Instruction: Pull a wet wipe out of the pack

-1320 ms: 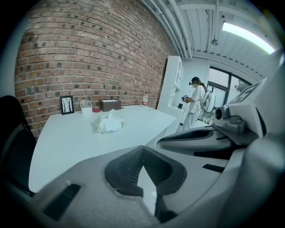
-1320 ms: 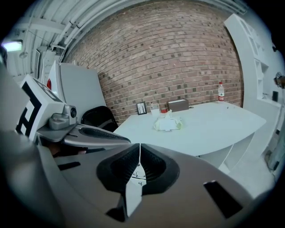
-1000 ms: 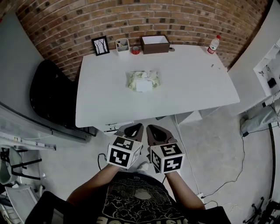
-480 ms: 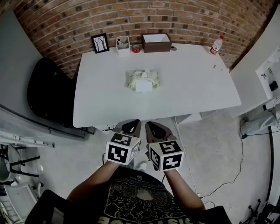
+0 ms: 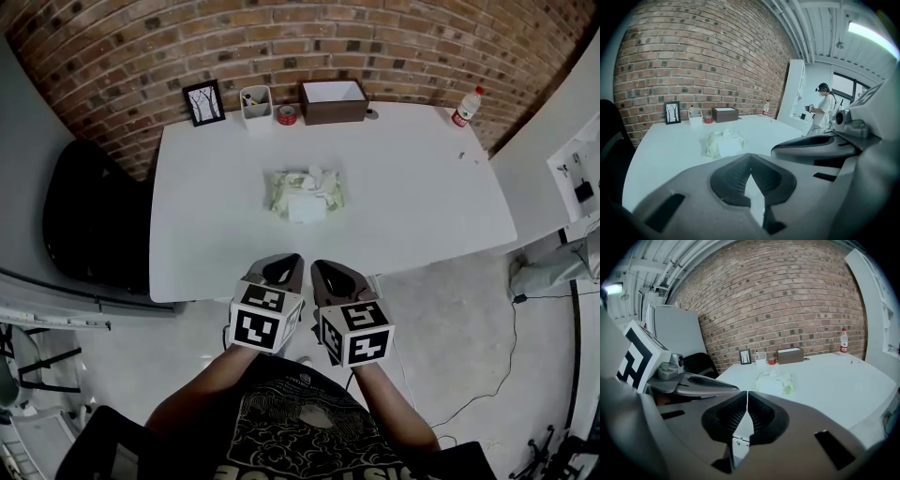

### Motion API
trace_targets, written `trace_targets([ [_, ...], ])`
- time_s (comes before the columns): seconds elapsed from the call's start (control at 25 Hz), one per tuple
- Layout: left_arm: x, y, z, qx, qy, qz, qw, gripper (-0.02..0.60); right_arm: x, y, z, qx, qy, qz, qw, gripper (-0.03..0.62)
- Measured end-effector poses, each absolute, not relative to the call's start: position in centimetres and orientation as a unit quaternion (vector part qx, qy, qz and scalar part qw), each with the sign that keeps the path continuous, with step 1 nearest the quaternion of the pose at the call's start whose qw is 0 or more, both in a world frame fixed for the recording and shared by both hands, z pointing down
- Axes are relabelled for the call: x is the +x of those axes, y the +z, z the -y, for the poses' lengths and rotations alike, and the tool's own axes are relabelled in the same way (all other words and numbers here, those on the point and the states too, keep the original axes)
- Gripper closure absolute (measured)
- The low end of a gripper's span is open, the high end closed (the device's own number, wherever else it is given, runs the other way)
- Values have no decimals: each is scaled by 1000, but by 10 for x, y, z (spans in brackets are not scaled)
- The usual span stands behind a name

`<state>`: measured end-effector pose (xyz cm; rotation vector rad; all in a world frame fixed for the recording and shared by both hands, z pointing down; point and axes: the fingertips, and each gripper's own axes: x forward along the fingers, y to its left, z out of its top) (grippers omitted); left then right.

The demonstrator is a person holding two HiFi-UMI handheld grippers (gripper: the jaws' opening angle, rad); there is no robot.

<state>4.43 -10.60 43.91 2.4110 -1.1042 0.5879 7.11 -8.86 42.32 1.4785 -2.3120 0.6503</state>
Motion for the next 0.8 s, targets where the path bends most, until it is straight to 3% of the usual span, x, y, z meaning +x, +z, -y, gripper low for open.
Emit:
trace_targets([
  [0.8, 46, 461, 226, 867, 187, 403, 224, 571, 77, 444, 205, 546, 240, 786, 162, 575],
])
